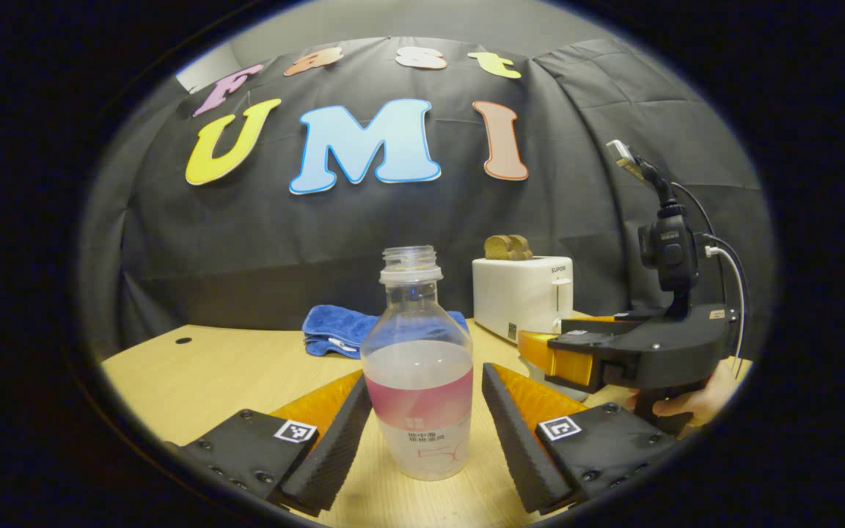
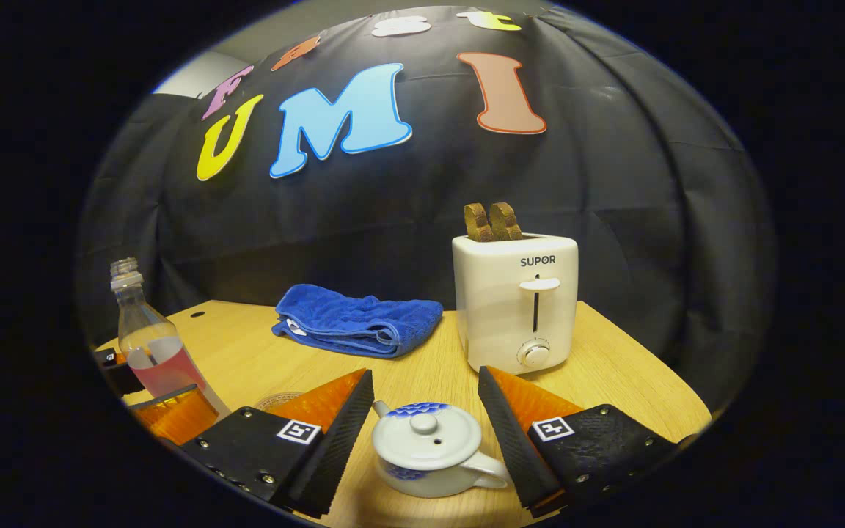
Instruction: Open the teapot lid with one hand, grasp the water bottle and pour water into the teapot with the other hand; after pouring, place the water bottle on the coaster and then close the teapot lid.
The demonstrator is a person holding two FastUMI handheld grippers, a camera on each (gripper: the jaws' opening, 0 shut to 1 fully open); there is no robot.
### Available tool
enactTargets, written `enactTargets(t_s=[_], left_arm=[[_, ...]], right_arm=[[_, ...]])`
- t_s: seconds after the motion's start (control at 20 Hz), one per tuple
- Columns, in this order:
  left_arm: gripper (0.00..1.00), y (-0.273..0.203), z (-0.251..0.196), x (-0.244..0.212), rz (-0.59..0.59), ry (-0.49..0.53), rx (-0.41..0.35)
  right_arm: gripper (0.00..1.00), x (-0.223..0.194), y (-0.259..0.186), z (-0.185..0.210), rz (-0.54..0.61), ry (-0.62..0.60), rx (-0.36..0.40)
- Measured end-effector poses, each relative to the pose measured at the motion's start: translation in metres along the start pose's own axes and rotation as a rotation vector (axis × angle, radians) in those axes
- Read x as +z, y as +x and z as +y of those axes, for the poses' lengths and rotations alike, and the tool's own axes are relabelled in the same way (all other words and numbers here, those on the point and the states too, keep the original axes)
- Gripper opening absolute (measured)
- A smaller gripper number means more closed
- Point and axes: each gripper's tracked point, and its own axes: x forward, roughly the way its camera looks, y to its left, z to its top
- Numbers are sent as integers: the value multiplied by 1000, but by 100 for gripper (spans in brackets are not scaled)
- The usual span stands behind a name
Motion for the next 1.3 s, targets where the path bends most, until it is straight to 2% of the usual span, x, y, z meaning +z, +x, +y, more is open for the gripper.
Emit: enactTargets(t_s=[0.05, 0.1, 0.45, 0.5, 0.55, 1.0, 1.3], left_arm=[[99, 0, 0, -2, 5, -4, -3], [99, 1, 1, -2, 8, -2, -2], [99, -2, 5, 0, 6, 4, 7], [99, -2, 4, -1, 10, 2, 3], [99, -3, 4, -1, 10, -6, -1], [99, -7, 9, 4, -3, -38, 2], [99, -6, 4, 1, 5, -33, -5]], right_arm=[[89, 2, 3, 0, 1, 0, -11], [70, 2, 7, 3, 4, -2, -5], [70, 6, 20, 1, -1, -60, -28], [49, 6, 16, 2, 1, -48, -21], [47, 7, 16, 3, 7, -39, -17], [47, 5, 15, 6, 15, -111, -29], [47, 6, 15, 6, 0, -60, -9]])
